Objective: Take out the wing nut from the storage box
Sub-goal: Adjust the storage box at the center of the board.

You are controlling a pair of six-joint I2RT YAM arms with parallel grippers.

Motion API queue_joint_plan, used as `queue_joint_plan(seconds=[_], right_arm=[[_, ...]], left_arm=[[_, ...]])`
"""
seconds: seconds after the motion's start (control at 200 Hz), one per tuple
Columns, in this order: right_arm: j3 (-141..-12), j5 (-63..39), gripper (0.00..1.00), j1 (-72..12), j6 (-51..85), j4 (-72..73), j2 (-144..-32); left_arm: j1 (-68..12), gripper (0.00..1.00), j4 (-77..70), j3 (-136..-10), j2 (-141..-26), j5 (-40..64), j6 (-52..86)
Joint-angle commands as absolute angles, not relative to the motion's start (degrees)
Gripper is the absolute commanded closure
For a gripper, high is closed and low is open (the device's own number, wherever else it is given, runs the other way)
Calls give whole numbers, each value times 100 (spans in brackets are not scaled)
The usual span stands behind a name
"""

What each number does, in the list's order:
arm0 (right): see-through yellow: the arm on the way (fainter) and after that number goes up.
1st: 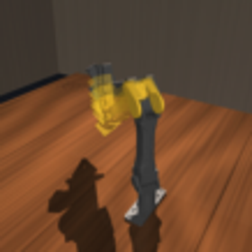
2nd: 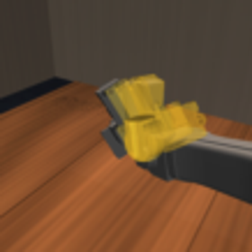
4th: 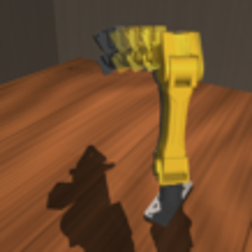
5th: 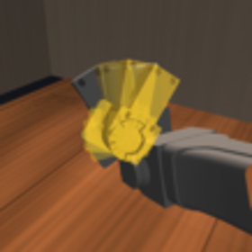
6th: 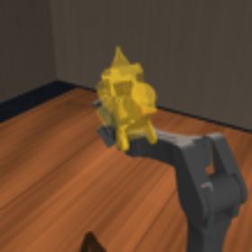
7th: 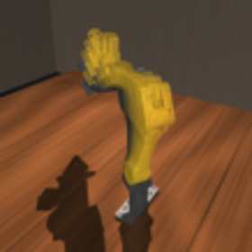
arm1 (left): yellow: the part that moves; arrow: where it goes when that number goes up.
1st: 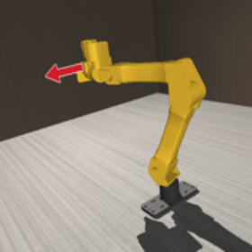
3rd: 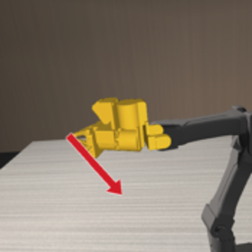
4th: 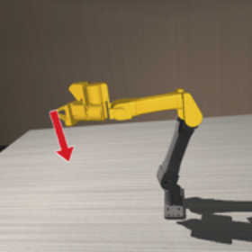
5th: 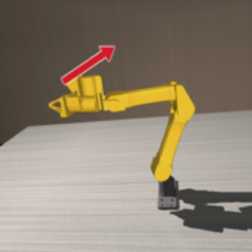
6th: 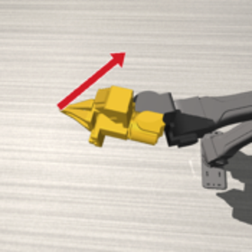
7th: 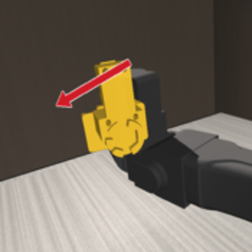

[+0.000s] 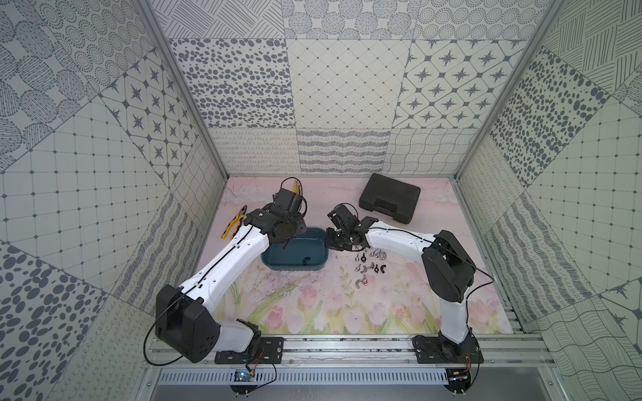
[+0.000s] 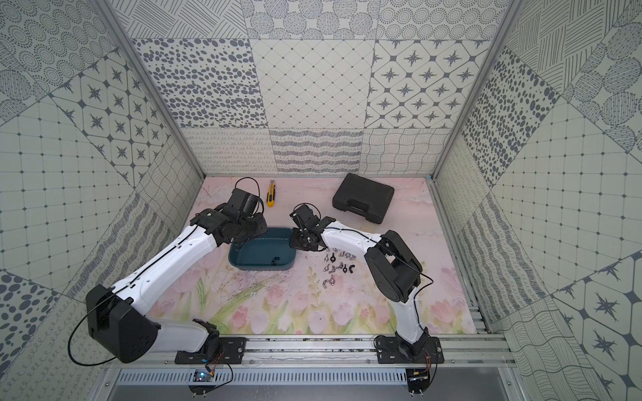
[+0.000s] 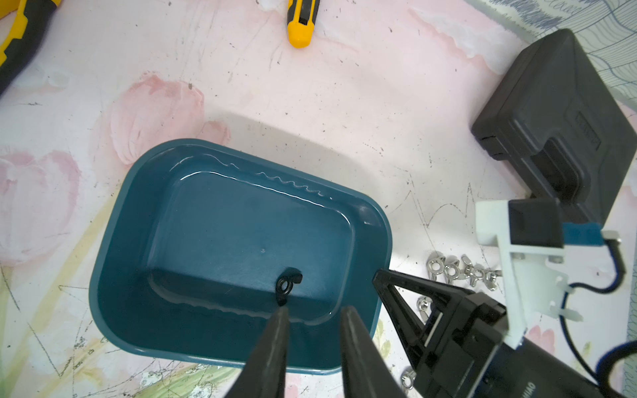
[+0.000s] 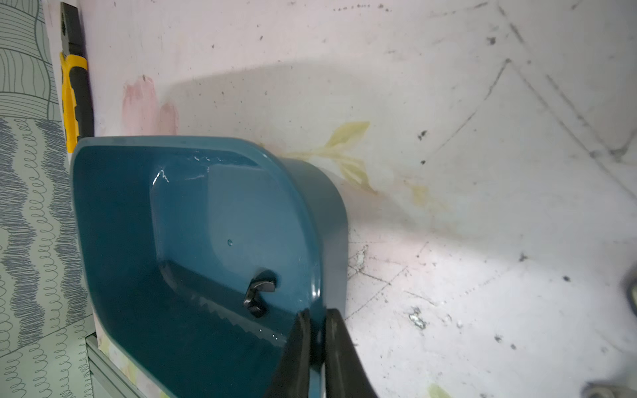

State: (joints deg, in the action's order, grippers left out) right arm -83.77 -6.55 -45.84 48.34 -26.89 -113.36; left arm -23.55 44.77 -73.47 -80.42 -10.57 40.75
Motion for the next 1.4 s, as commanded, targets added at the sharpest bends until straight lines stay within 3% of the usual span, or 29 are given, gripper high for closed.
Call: queue_joint_plan(seconds=[0.0,0.325,0.625,0.825,1.071,1.396], right_arm=[[-8585,-962,89,-4462,4503,-2830,-11539],[-9273,-1297,90,-4100,3610,-3699,-11790],[-9455,-1536,58,-3797,3312,-3762,-11584],[-9046,-1337,47,-3375,3166,-3770,-10631],[-8186,-1292,42,-2821,3070,-3761,-9844],[-7879,-1408,40,-2711,3041,-3666,-9721]], left_arm=[[-2342,70,4874,-7581,-8204,-683,3540],[-2408,71,5339,-7771,-8585,277,2485],[-3013,63,5580,-7507,-8502,397,1542],[-3779,61,5591,-7372,-8564,107,849],[-4052,60,5254,-7040,-8923,-332,474],[-4069,60,4792,-7093,-9251,-632,-43]])
